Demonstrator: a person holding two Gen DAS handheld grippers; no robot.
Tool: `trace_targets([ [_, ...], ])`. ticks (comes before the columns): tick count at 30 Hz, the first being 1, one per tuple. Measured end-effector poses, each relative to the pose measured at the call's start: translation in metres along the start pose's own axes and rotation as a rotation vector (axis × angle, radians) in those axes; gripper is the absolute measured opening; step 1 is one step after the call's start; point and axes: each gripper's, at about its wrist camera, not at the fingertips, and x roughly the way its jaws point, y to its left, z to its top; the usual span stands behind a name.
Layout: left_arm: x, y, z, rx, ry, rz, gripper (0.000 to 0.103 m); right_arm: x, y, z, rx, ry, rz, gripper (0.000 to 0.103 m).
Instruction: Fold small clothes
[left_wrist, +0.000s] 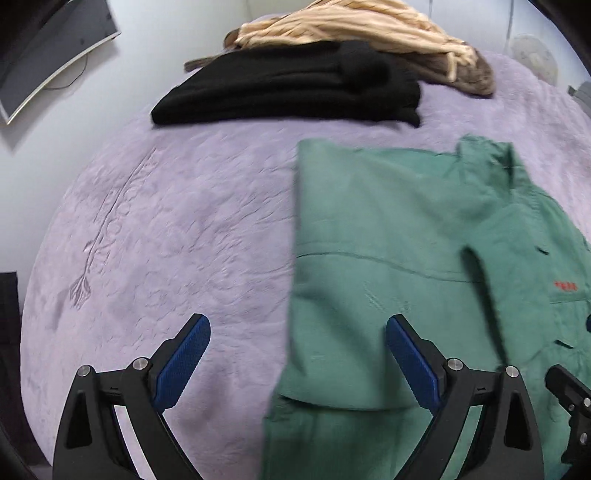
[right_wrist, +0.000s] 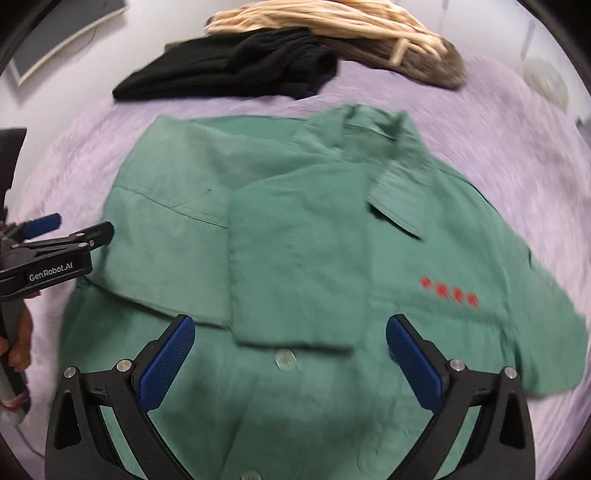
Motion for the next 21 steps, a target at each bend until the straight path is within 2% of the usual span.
trace_targets([
  [3, 0.028, 0.017, -0.006, -0.049, 0.052, 0.032, 0.096, 0.034, 0.015, 0.009, -0.073, 0.025, -0.140, 0.102],
  [4, 0.032, 0.021, -0.008, -0.057, 0.058, 0.029, 0.097, 0.041, 0.012, 0.011, -0.078, 0.029, -0.169, 0.093],
  [5, 0.037, 0.021, -0.009, -0.060, 0.061, 0.022, 0.097, 0.041, 0.004, 0.013, -0.055, 0.015, -0.126, 0.082],
  [6, 0.040, 0.021, -0.011, -0.058, 0.063, 0.015, 0.097, 0.036, -0.008, 0.015, -0.013, 0.009, -0.089, 0.047],
  [7, 0.040, 0.022, -0.012, -0.053, 0.060, 0.014, 0.097, 0.032, -0.021, 0.014, 0.019, 0.001, -0.098, 0.022],
  [9, 0.042, 0.019, -0.014, -0.032, 0.051, 0.020, 0.097, 0.015, -0.061, 0.010, 0.169, -0.051, -0.038, 0.023],
  [12, 0.045, 0.017, -0.013, -0.027, 0.049, 0.011, 0.097, 0.007, -0.129, -0.010, 0.408, -0.078, 0.039, 0.024],
  [13, 0.045, 0.020, -0.011, -0.032, 0.051, 0.007, 0.097, 0.009, -0.155, -0.021, 0.509, -0.074, 0.076, 0.031],
  [14, 0.045, 0.019, -0.010, -0.034, 0.051, 0.004, 0.097, 0.013, -0.181, -0.035, 0.614, -0.056, 0.106, 0.034],
  [16, 0.046, 0.018, -0.009, -0.029, 0.051, 0.005, 0.097, 0.022, -0.217, -0.060, 0.785, -0.006, 0.166, 0.044],
  [17, 0.047, 0.017, -0.008, -0.026, 0.052, 0.007, 0.097, 0.022, -0.231, -0.073, 0.863, -0.008, 0.210, 0.048],
  [19, 0.045, 0.016, -0.005, -0.022, 0.061, 0.014, 0.097, 0.018, -0.245, -0.093, 0.957, -0.037, 0.296, 0.064],
  [21, 0.041, 0.016, -0.001, -0.026, 0.069, 0.016, 0.097, 0.015, -0.247, -0.100, 0.991, -0.053, 0.354, 0.073],
])
